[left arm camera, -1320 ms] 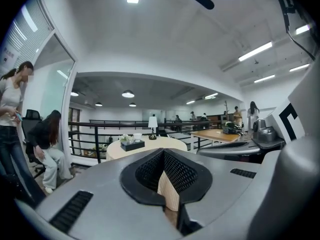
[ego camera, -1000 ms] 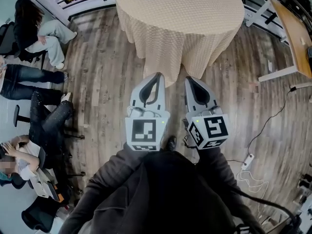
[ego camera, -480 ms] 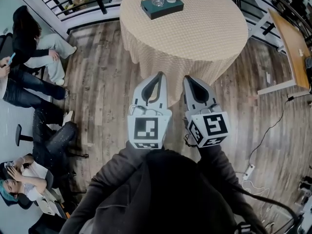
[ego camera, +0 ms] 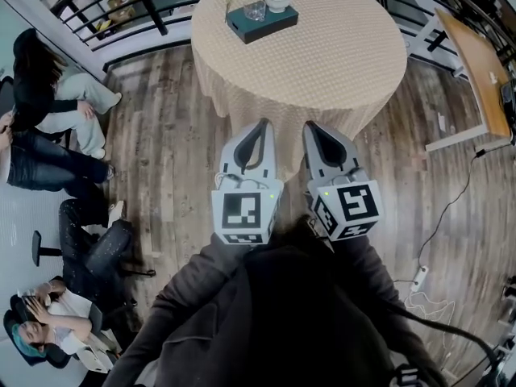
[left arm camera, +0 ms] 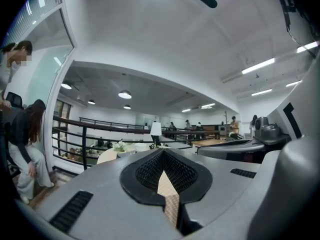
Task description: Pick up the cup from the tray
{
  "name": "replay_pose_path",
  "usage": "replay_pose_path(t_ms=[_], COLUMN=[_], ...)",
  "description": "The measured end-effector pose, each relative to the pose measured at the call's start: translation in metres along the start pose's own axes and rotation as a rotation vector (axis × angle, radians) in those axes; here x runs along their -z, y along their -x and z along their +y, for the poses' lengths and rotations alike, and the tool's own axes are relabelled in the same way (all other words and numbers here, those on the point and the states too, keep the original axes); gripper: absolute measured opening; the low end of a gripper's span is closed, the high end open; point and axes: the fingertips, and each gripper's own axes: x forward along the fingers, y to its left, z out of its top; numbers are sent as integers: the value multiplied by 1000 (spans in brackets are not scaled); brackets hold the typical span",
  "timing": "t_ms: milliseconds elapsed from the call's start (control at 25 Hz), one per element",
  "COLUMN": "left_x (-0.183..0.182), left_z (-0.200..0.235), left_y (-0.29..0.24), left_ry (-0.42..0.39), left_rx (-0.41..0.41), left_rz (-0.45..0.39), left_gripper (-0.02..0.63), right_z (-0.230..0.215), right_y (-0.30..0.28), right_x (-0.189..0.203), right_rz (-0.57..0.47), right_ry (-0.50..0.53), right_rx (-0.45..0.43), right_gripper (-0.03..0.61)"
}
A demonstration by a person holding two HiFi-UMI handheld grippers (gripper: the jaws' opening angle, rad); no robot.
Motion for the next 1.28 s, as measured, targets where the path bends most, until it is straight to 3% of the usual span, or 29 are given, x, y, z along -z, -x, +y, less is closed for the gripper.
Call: replay_pose_path(t_ms=[240,560,1040,1280], left_x=[19,22,26,12], left_z=[-2,9,19,11], left_y=[-23,-73,-198,-245], left_ry=[2,-15,-44,-74], left_rx=[21,-12,-48,-76], left_rz=[50,74,153,151], left_gripper=[3,3,3,3], right_z=[-22,-55,-156,-202], right_y=[-13,-54,-139,-161], right_x=[13,16,15,3], right_rz=[18,1,1,-36], right_ry=[-27,-53,-125,-135], right_rx=[27,-4,-34,-57], right_gripper=[8,8,8,8])
